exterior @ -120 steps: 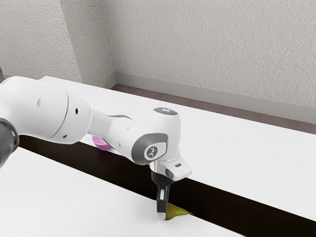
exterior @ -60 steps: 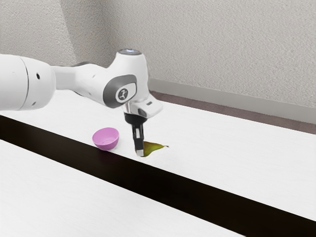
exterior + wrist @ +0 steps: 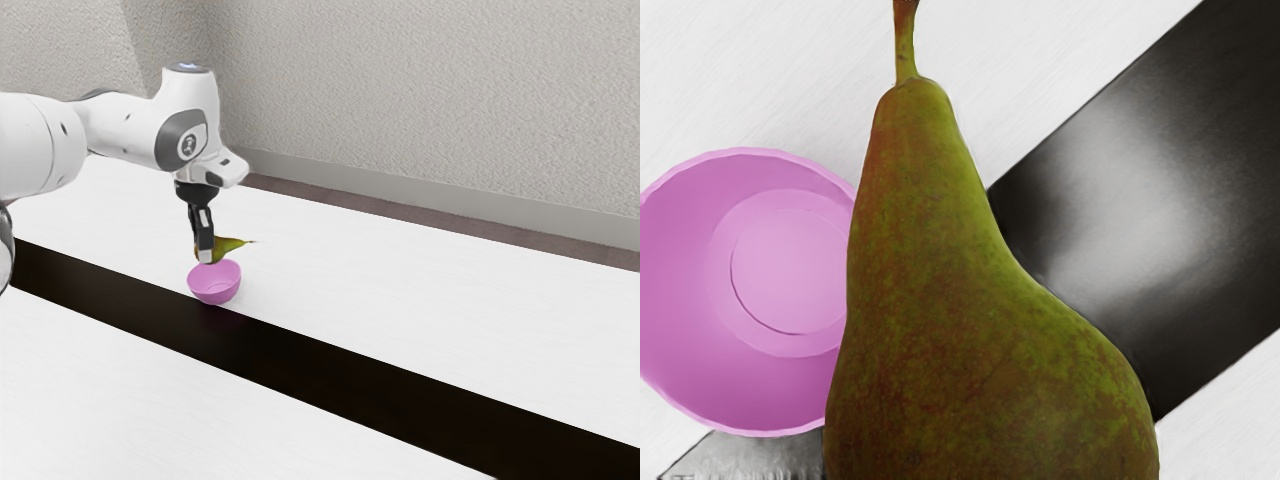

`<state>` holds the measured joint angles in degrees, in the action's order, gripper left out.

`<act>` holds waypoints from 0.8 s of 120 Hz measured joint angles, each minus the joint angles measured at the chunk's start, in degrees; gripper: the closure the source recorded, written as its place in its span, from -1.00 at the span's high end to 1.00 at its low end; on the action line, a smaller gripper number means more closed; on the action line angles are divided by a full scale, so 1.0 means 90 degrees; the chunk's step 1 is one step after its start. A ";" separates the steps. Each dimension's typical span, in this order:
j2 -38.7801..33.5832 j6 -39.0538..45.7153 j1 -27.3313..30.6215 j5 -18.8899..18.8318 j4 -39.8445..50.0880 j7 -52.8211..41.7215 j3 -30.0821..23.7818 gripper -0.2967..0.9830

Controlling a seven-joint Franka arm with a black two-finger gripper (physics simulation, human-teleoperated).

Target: Place the pear in the bowl.

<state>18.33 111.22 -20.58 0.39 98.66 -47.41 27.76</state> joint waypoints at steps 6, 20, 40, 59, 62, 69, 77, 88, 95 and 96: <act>0.0029 -0.0001 0.0060 0.0009 -0.0007 -0.0048 0.0035 -0.47; 0.0148 0.0023 0.0221 0.0039 -0.0062 -0.0157 0.0113 -0.46; 0.0466 0.0099 0.0526 0.0175 -0.0313 -0.0351 0.0117 -0.40; 0.0914 0.0157 0.0753 0.0371 -0.0813 -0.0536 0.0074 -0.37; 0.0964 0.0162 0.0777 0.0399 -0.0872 -0.0562 0.0068 -0.37; 0.1039 0.0166 0.0812 0.0447 -0.0955 -0.0619 0.0062 -0.36; 0.1071 0.0168 0.0825 0.0481 -0.0985 -0.0679 0.0059 -0.36; 0.1099 0.0167 0.0830 0.0512 -0.1044 -0.0752 0.0055 -0.35; 0.1206 0.0155 0.0850 0.0536 -0.1236 -0.0794 0.0008 -0.35; 0.1220 0.0154 0.0857 0.0541 -0.1257 -0.0800 0.0003 -0.35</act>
<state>29.31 112.60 -12.87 5.26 87.35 -54.61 27.78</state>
